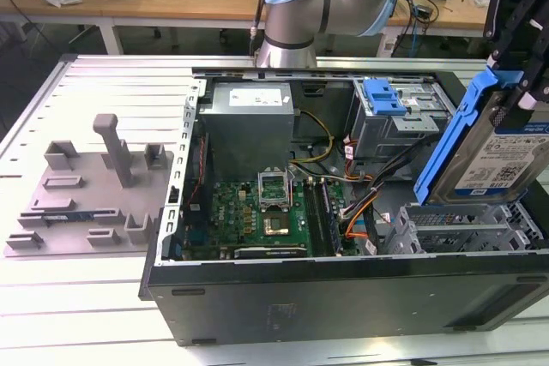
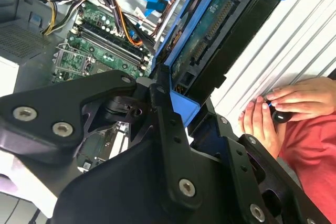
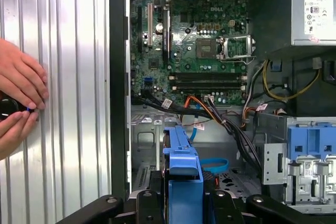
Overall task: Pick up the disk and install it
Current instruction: 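Insert the disk into the insertion slot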
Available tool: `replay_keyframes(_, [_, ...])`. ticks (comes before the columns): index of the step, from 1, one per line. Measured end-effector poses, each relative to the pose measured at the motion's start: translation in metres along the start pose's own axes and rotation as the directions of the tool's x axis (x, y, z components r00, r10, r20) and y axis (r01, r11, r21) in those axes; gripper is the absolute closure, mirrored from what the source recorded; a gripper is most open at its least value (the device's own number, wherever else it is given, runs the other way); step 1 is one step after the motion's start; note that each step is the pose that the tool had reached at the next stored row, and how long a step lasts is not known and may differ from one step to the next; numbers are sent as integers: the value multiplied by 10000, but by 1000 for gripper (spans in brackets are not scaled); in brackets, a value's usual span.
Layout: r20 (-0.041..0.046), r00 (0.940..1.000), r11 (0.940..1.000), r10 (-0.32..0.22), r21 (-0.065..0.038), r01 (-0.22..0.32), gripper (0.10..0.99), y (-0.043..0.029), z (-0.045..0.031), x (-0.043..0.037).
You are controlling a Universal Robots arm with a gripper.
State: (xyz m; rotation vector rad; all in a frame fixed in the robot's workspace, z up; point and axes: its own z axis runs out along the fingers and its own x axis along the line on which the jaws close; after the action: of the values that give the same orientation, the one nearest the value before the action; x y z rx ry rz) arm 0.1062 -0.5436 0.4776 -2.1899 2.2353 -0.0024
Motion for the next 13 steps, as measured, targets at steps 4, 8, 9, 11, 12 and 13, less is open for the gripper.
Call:
replay_keyframes(4, [1,9998,9998,179,1,-179,722,0,16,-4])
replay_keyframes(8, [1,10000,10000,-44,0,44,722,0,24,-8])
replay_keyframes(9, [1,9998,9998,-206,-1,206,722,0,26,-8])
replay_keyframes(11, [2,9998,9998,-212,-1,212,722,0,27,-8])
replay_keyframes(12, [2,9998,9998,-212,-2,212,722,1,27,-8])
replay_keyframes(13, [2,9998,9998,-211,-1,211,722,1,27,-8])
